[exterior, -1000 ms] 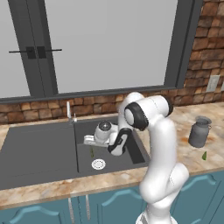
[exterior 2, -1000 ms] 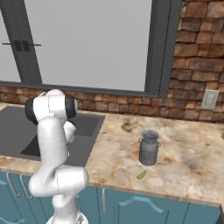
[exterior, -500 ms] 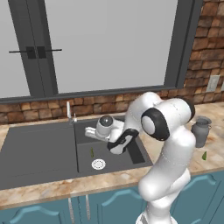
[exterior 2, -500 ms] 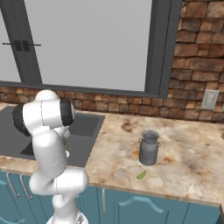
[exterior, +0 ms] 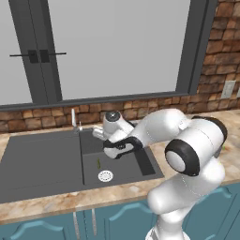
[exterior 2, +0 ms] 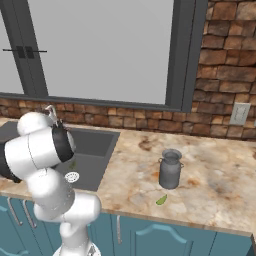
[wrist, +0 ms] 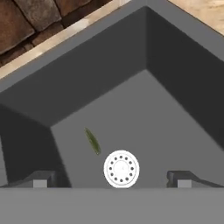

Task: Pick up all produce items and place them in the sink. Turn on the sink faucet to wash them. Then turn the sink off and put them in the tray.

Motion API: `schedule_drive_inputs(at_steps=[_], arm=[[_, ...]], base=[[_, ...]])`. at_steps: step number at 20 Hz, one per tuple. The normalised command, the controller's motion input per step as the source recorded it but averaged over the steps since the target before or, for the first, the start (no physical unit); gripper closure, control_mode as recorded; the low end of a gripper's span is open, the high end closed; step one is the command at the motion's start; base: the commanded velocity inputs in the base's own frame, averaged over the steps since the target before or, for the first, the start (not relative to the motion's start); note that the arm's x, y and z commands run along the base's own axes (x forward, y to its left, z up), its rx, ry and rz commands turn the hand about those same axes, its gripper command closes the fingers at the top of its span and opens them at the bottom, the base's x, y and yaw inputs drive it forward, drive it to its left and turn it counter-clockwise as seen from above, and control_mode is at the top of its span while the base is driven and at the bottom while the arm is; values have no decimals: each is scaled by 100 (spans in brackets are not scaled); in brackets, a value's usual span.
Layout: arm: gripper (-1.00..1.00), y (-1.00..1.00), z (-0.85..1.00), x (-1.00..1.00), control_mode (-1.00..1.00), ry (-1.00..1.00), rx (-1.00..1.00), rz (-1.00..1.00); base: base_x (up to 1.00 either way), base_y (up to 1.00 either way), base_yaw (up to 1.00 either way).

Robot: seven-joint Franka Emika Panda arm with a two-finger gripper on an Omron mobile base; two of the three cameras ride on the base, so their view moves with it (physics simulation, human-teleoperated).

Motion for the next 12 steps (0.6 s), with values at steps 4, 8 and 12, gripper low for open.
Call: schedule_drive_inputs(at_steps=[4,8,12], arm=[[-100,-10,100,12,-100,24,-1,-12],[-100,-42,98,0,-100,16,-10,-7],[-100,-77,38,-20,-100,0,-21,-10]], base=[[0,0,0],[0,0,0],[0,0,0]])
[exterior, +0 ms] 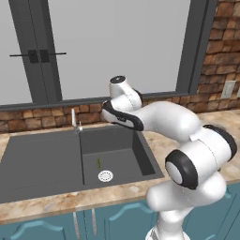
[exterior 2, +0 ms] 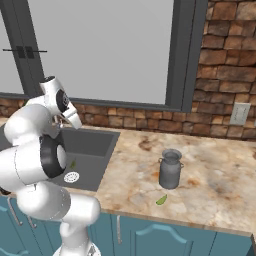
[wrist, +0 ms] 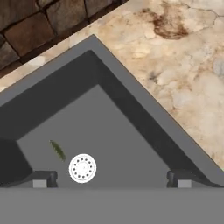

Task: Pick up all produce items and place them in the sink. Turn on the sink faucet to wash them. Then turn the sink off and put them in the tray.

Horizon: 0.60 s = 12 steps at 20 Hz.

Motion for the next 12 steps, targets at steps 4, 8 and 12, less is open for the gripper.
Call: schedule_drive_inputs(at_steps=[4,8,12], arm=[[-100,-96,0,-36,-100,0,-20,-14],[-100,-99,0,-47,-100,2,-8,-15],[-100,-100,0,-51,-100,6,0,-14]], base=[[0,0,0],[0,0,0],[0,0,0]])
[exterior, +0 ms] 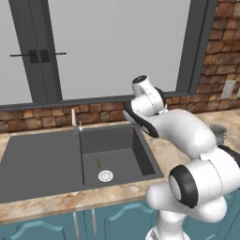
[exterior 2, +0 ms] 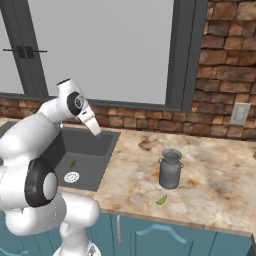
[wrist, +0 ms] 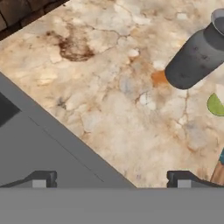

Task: Pick up all produce items and place them in the sink. Turn on the sink faucet to wash them. Then turn the sink off and put them in the tray.

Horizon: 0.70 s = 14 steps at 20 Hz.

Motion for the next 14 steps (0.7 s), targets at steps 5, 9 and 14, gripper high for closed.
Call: schedule_drive_inputs(at_steps=[5,9,14], arm=[[-100,-93,0,-55,-100,2,0,-9],[-100,-81,0,-56,-100,0,0,-8],[-100,-52,0,-47,-100,0,0,-4]], base=[[0,0,0],[0,0,0],[0,0,0]])
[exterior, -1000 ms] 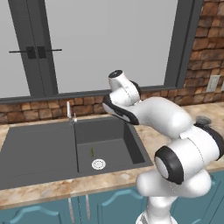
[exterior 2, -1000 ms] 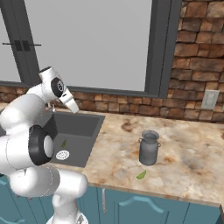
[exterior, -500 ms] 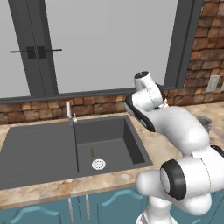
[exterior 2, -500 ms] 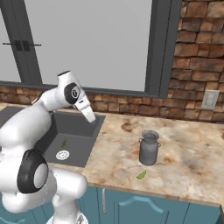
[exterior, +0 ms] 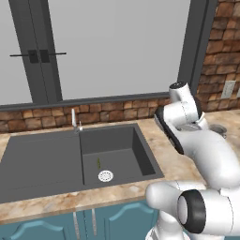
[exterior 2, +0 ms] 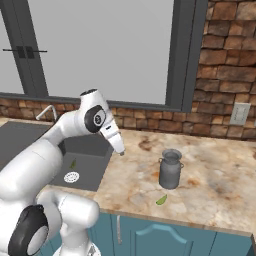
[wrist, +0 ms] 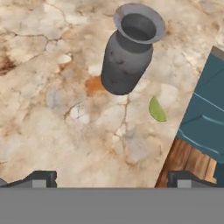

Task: Pick up all produce items and place them in the sink. Turn on the sink faucet to wash them. Then turn the sink off and put them in the tray.

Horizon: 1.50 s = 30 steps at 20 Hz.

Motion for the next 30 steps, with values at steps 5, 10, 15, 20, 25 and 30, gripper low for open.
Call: schedule_drive_inputs(at_steps=[5,10,15,20,25,30], arm=[[-100,-41,0,-41,-100,0,2,-1],[-100,-49,0,-30,-100,0,6,-1],[-100,-47,-2,-24,-100,0,8,-1],[-100,-37,-11,-26,-100,0,9,0],[-100,-20,-12,-21,-100,0,6,0],[-100,-20,-28,-2,-100,-3,1,0]], base=[[0,0,0],[0,0,0],[0,0,0],[0,0,0],[0,0,0],[0,0,0]])
